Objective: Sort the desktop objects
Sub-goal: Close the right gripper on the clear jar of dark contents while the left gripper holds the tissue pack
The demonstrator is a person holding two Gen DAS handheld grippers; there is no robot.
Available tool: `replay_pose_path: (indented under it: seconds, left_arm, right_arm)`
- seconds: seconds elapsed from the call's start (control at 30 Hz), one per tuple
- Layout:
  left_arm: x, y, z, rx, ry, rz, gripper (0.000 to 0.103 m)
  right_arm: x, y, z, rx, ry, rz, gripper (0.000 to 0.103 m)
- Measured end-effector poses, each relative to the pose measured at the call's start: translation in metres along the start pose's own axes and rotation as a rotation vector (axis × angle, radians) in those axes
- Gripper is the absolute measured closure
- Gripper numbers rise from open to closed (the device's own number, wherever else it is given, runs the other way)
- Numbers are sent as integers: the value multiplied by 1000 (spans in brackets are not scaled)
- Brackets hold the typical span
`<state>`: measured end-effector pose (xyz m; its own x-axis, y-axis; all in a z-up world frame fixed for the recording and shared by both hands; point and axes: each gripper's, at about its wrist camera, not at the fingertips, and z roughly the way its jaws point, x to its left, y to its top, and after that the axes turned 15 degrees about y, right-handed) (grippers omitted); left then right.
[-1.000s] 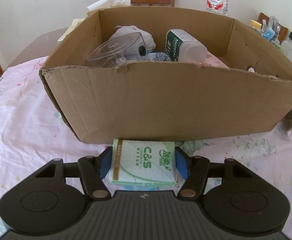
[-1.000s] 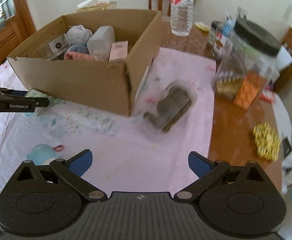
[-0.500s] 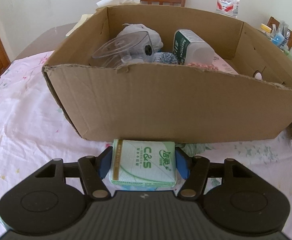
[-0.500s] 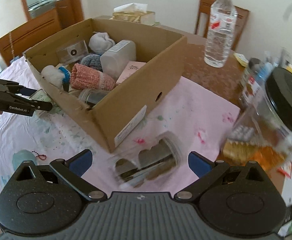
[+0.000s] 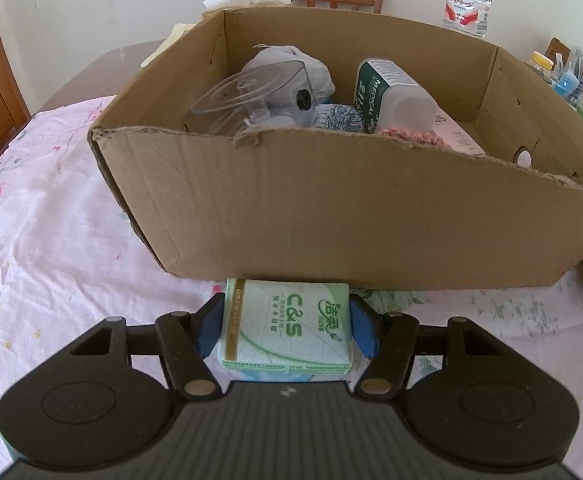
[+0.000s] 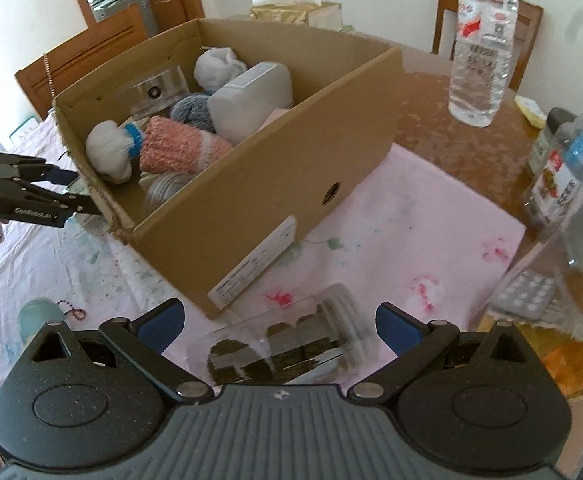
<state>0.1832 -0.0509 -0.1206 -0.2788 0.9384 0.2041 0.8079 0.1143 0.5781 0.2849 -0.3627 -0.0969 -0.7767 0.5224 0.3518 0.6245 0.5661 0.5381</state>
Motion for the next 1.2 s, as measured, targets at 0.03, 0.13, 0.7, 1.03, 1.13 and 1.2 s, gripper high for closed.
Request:
replay_pose_path:
  seconds: [0.03,0.13,0.7,1.03,1.13,1.2]
  left_arm:
    - [1,0,0,1,-2,-1,39]
    - [2,0,0,2,-8,-2,39]
    - [4,-2,-1,-12,-29,33,39]
    - [5,-3,-1,-20,-44,56,39]
    - [5,-3,-1,-20,-48,62,39]
    - [5,-3,-2,-17,-53,68,39]
  right_arm:
    - [2,-1,1,5,5,2,0]
    - [11,-6,0,19,5,-1,0]
    - [47,-14,25,59,-88,5,0]
    - [64,-16,37,85,-143,-16,0]
    - [65,-17,38,87,-164,-19,3]
    - [66,-18,39,96,-190,-32,8]
